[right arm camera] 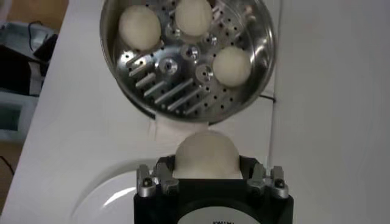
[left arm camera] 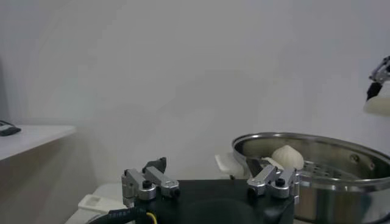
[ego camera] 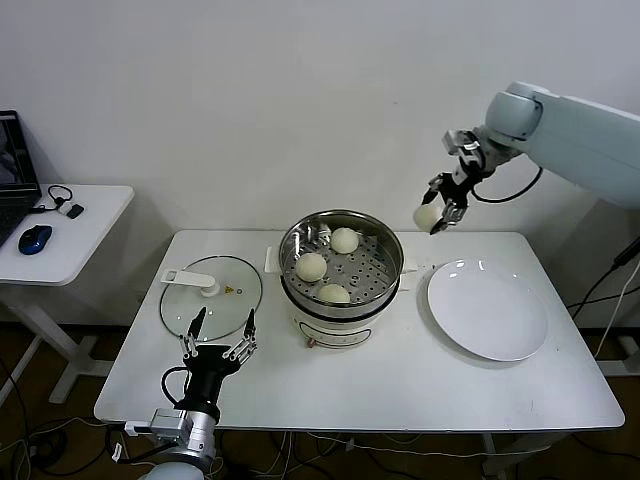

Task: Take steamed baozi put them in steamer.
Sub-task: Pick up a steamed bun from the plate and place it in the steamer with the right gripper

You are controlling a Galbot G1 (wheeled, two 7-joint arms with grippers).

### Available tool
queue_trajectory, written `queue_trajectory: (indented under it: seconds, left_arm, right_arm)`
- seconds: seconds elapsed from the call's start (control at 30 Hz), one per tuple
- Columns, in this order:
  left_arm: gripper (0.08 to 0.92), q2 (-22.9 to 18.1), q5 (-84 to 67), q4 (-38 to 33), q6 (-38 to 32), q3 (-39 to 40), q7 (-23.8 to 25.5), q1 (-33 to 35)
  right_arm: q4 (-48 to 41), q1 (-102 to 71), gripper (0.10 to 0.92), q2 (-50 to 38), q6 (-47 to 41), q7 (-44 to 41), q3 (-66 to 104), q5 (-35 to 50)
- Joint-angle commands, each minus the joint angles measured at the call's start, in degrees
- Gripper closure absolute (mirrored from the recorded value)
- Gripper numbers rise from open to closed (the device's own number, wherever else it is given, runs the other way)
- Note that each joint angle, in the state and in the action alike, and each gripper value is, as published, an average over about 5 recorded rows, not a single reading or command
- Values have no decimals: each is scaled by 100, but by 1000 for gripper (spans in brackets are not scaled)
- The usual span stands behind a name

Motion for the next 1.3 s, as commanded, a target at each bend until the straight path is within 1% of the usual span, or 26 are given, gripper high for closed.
queue_trajectory:
  seconds: [0.03, 0.27, 0.47, 0.9, 1.3]
  left_arm:
    - [177, -18, 41, -36, -9, 11, -2, -11]
    - [177, -29, 74, -92, 12, 4, -4, -34]
    - [177, -18, 42, -91, -6, -62, -2, -6]
    - [177, -8, 7, -78, -18, -90, 2, 9]
    - [177, -7, 14, -64, -13, -77, 1, 2]
  right_arm:
    - [180, 199, 338, 810, -367, 109, -493, 879]
    - [-24, -272, 338, 1213, -478, 164, -219, 731]
    - [-35, -620, 338, 1368, -540, 189, -75, 515]
    - [-190, -1105, 338, 1330, -547, 209, 87, 29]
    - [-226, -1288, 338, 1329, -545, 221, 171, -135]
